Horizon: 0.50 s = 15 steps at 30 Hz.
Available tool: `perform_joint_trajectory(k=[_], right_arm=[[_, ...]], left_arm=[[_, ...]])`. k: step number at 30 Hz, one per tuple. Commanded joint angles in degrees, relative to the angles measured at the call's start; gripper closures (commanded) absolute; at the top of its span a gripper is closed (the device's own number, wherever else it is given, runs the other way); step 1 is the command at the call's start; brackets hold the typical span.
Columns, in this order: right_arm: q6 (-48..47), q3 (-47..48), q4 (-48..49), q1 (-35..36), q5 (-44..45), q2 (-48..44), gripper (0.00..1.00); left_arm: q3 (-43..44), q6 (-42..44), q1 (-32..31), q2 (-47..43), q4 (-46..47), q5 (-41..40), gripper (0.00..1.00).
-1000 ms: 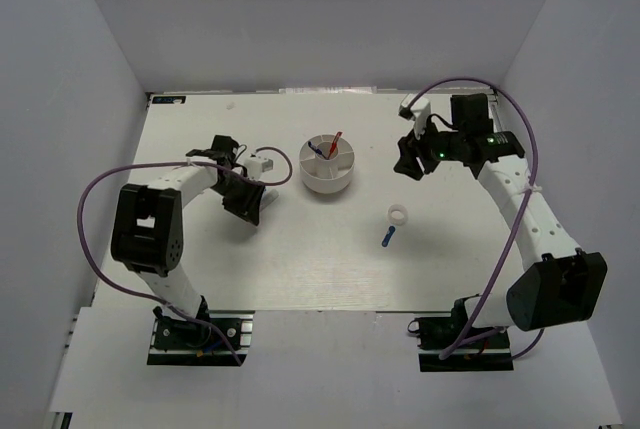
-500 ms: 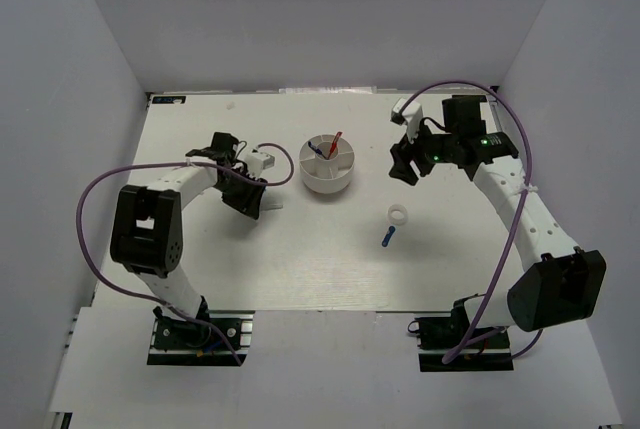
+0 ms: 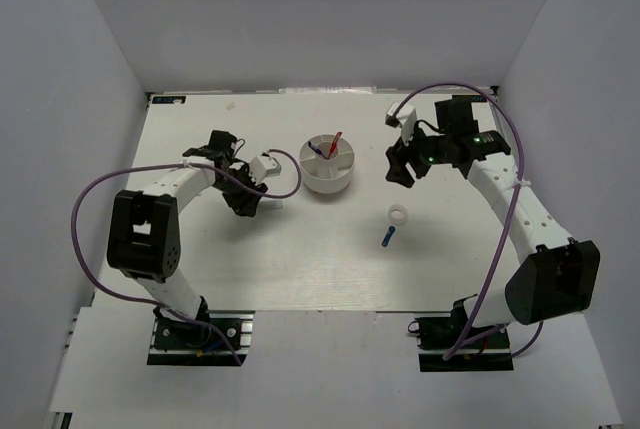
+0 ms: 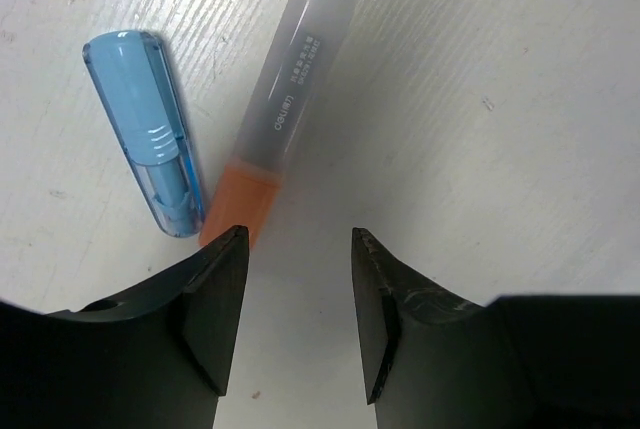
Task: Sort the stationery into containers
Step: Pick up the pen from the center of the board.
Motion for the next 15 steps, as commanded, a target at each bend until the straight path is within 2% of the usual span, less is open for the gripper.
perform_joint_trajectory(k=[1,9,15], right_arm=[[-0.14,1.06,-1.31,0.38,-0.18,0.74,0.30],[-0.49,0.27,-1.67,0.91,-0.18,0.83,0.30],[-1.81,0.01,-1.23,1.00,0.17,0.30,0.30]], left_arm=[[2.18,5.18,-0.26,1.47,1.91,1.24,0.44],[6.93,8.17,-0.26,7.72,0.86,0.53,0.45],[3.24,9.76,-0.26,6.85,1.82,1.24,0.47]])
